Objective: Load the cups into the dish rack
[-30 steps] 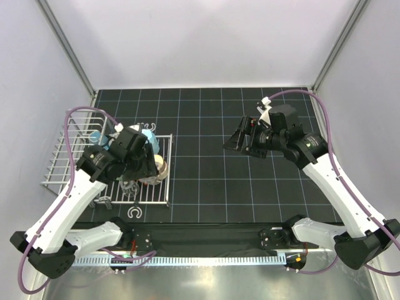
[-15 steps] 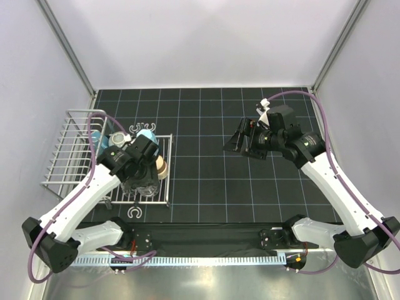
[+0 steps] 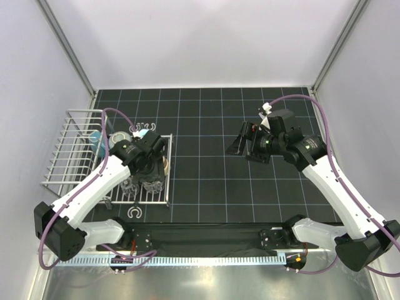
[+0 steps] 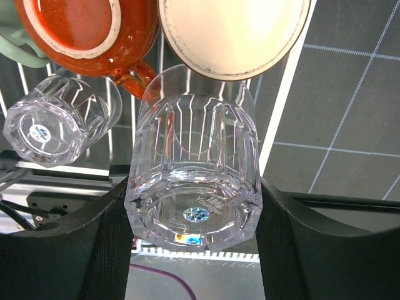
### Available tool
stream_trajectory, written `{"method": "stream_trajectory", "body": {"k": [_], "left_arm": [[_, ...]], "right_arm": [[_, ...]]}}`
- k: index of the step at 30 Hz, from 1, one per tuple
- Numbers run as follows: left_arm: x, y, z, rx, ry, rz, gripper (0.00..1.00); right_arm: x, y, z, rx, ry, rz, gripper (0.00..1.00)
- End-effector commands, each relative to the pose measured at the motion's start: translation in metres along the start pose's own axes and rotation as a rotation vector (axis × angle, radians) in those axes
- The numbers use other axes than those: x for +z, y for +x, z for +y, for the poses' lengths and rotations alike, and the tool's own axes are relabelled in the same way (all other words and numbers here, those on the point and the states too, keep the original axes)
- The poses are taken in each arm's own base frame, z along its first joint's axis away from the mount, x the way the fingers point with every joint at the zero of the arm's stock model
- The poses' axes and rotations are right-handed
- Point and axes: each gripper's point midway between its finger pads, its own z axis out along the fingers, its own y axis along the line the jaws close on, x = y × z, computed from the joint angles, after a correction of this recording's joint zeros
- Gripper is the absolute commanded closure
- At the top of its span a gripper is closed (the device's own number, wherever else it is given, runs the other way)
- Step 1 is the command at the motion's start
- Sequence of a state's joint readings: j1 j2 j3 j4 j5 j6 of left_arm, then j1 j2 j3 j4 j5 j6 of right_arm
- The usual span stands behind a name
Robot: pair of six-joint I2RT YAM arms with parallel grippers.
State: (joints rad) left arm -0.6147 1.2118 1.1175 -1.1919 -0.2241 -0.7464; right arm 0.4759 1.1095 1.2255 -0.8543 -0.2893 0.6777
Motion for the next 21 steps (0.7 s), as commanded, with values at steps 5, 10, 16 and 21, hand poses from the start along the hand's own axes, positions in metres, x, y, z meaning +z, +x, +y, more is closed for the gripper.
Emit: {"method": "stream_trajectory", "body": {"k": [5, 10, 16, 21], "left_arm": [[0.007, 0.001, -0.007, -0.022, 0.018, 0.015, 1.00], [0.014, 0.005, -0.009, -0.018, 0.006, 0.049, 1.00], [0.023, 0.007, -0.009, -0.024, -0.008, 0.068, 1.00], [0.033, 0.012, -0.009, -0.047, 0.002, 0.100, 0.96]], "right_arm": [[-0.001, -0.005, 0.004, -0.025, -0.012, -0.025, 0.10], [0.002, -0.005, 0.004, -0.026, -0.015, -0.017, 0.10], [0.004, -0.006, 0.004, -0.028, -0.018, -0.015, 0.10], [0.005, -0.003, 0.002, -0.028, -0.014, -0.011, 0.10]]}}
